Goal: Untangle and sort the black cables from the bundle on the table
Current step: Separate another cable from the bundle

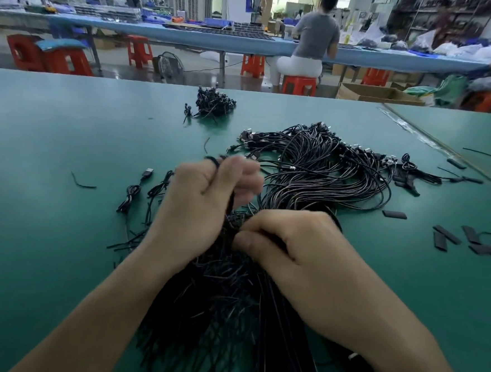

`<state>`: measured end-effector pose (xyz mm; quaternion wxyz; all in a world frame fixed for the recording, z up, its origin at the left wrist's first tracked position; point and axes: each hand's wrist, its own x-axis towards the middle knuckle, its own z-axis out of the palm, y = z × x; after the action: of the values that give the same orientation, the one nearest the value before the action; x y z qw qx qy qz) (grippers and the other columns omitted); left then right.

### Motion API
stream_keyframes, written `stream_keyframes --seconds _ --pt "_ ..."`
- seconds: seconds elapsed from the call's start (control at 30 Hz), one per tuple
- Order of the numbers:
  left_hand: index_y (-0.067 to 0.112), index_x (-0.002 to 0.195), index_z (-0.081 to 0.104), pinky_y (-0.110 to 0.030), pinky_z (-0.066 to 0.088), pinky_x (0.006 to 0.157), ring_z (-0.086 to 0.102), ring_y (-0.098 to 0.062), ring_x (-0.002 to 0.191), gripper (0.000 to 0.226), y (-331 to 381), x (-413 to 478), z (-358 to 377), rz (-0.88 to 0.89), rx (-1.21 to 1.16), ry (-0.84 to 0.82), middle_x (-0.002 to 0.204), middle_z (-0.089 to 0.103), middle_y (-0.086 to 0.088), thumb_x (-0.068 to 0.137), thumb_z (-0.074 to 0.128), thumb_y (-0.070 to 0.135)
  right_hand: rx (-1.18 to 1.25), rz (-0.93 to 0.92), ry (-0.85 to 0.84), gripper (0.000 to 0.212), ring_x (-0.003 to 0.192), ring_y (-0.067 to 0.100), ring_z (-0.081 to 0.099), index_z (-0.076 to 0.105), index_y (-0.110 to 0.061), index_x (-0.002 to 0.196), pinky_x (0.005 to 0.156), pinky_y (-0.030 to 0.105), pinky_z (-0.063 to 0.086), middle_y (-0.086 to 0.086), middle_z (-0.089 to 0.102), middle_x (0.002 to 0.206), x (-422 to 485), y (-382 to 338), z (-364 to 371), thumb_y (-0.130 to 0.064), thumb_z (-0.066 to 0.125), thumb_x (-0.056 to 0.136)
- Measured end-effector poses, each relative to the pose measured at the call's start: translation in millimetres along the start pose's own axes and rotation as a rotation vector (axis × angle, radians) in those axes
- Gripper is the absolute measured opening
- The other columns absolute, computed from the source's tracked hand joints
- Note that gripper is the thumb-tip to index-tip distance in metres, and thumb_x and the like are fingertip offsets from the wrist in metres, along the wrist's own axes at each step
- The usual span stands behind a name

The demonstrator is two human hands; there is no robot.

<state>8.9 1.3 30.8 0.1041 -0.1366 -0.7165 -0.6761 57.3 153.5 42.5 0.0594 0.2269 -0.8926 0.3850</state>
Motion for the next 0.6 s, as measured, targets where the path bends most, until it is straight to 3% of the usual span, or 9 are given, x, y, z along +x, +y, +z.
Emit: stream_keyframes --seconds 0.1,0.17,0.27,0.37,0.43,0.5,0.6 --pt "0.024 0.055 0.070 -0.009 0.043 0.048 0.060 -0.002 0.046 0.057 6 -7 5 -0.125 0.206 -0.299 0.050 0.065 0.006 0.105 0.043 0.031 -0.057 -0.046 0.146 0.021 0.077 0.004 0.062 0.070 -0.026 0.080 0.073 0.031 0.050 -0.015 0.066 0.076 0 4 -13 -0.043 0.059 0.087" --pt "0.019 0.054 0.067 -0.015 0.042 0.044 0.056 -0.012 0.042 0.062 10 -11 5 -0.240 0.103 -0.435 0.046 0.059 0.000 0.105 0.039 0.039 0.026 -0.073 0.221 0.015 0.071 0.007 0.065 0.070 -0.024 0.072 0.071 0.026 0.050 -0.013 0.068 0.069 1 8 -19 -0.034 0.069 0.083" --pt "0.021 0.051 0.057 -0.016 0.035 0.040 0.044 -0.012 0.036 0.063 14 -13 1 -0.324 -0.010 -0.516 0.041 0.041 0.005 0.101 0.038 0.055 0.241 -0.071 0.280 0.016 0.060 0.012 0.062 0.066 -0.021 0.073 0.060 0.031 0.049 -0.004 0.068 0.065 2 12 -19 -0.029 0.080 0.077" --pt "0.025 0.047 0.043 -0.017 0.027 0.037 0.035 -0.010 0.033 0.057 20 -13 -6 -0.412 -0.170 -0.586 0.040 0.029 0.008 0.092 0.041 0.060 0.361 -0.063 0.225 0.015 0.068 0.028 0.058 0.066 -0.023 0.082 0.063 0.038 0.049 0.006 0.068 0.078 4 14 -16 -0.034 0.075 0.078" --pt "0.027 0.046 0.041 -0.017 0.027 0.036 0.033 -0.009 0.033 0.056 21 -13 -9 -0.441 -0.313 -0.641 0.038 0.028 0.009 0.094 0.043 0.056 0.462 -0.062 0.142 0.008 0.070 0.027 0.058 0.065 -0.025 0.083 0.066 0.038 0.050 0.009 0.070 0.088 5 16 -16 -0.031 0.071 0.082" --pt "0.026 0.046 0.041 -0.016 0.030 0.038 0.038 -0.010 0.034 0.055 18 -12 -10 -0.441 -0.384 -0.667 0.038 0.030 0.008 0.097 0.045 0.049 0.502 -0.066 0.091 0.007 0.068 0.027 0.055 0.063 -0.023 0.084 0.064 0.044 0.048 0.012 0.067 0.083 4 17 -18 -0.027 0.069 0.085" --pt "0.023 0.047 0.042 -0.017 0.036 0.037 0.048 -0.012 0.038 0.053 13 -12 -3 -0.422 -0.343 -0.610 0.037 0.035 0.004 0.095 0.047 0.047 0.385 -0.056 0.123 0.009 0.070 0.028 0.059 0.061 -0.022 0.084 0.065 0.047 0.049 0.007 0.066 0.076 3 18 -17 -0.030 0.065 0.087"
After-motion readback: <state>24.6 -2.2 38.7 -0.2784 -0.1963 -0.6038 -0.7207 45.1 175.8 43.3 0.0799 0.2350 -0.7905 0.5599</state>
